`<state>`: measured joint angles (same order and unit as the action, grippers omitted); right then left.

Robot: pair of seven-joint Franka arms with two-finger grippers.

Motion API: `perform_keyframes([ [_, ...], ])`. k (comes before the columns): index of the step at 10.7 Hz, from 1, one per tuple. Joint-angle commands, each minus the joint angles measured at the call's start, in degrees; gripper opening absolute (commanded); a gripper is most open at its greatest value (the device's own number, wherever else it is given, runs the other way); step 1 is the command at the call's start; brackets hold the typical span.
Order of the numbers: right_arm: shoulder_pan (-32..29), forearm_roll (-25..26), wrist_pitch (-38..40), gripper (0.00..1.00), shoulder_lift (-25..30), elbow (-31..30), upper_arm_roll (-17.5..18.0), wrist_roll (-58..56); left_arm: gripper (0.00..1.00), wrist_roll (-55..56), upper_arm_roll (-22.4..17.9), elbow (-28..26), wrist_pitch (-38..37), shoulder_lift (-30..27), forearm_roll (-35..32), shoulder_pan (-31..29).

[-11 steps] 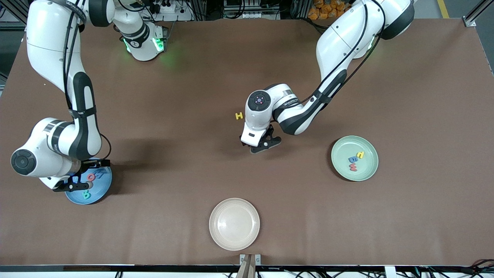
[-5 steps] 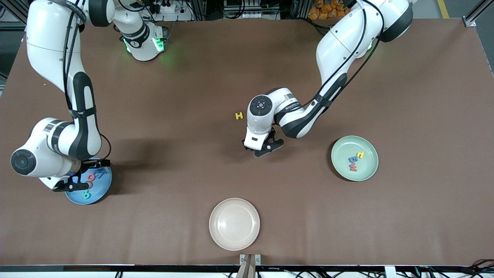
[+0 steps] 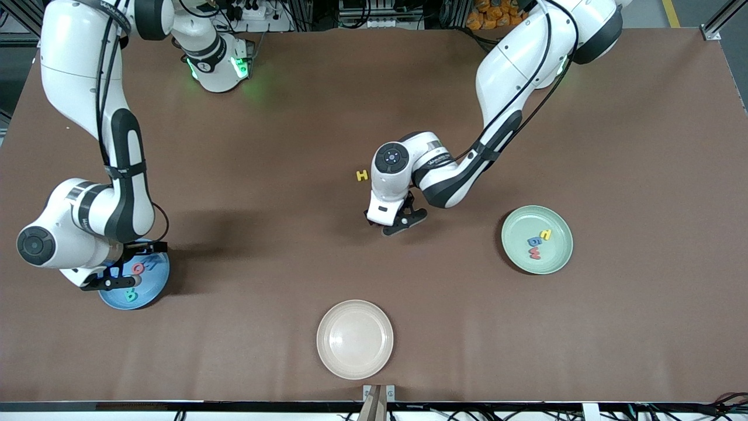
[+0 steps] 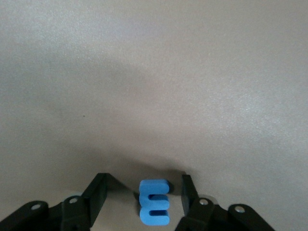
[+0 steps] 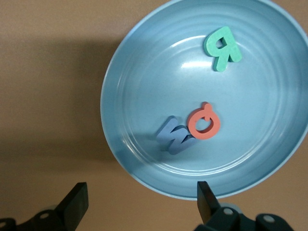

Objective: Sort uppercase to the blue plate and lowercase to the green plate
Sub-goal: 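Lower the left gripper and grasp the blue 'e' letter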

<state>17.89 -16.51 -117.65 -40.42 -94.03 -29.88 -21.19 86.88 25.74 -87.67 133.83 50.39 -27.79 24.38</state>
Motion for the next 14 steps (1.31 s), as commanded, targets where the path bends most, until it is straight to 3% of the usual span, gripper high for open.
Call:
perform_keyframes([
  [1, -0.14, -0.10, 0.93, 1.00, 1.39, -0.63, 0.35, -0.61, 0.63, 1.45, -0.43, 1.45, 0.30, 1.02, -0.60, 1.02],
  [6, -0.05, -0.10, 1.02, 1.00, 1.39, -0.63, 0.35, -0.61, 0.54, 3.03, -0.43, 2.24, 0.21, 1.11, -0.34, 1.46],
  [10, 0.13, -0.10, 1.45, 1.00, 1.48, -0.63, 0.35, -0.44, 0.54, 3.30, -0.51, 2.25, 0.21, 1.11, 0.19, 2.16],
  [13, 0.30, -0.10, 1.46, 1.00, 1.48, -0.63, 0.35, -0.17, 0.37, 2.51, -0.52, 2.33, 0.30, 1.20, 0.10, 2.16],
  [14, 0.56, -0.10, 1.37, 1.00, 1.48, -0.63, 0.35, -0.09, 0.35, 2.33, -0.95, 2.33, 0.30, 1.20, 0.10, 2.16],
])
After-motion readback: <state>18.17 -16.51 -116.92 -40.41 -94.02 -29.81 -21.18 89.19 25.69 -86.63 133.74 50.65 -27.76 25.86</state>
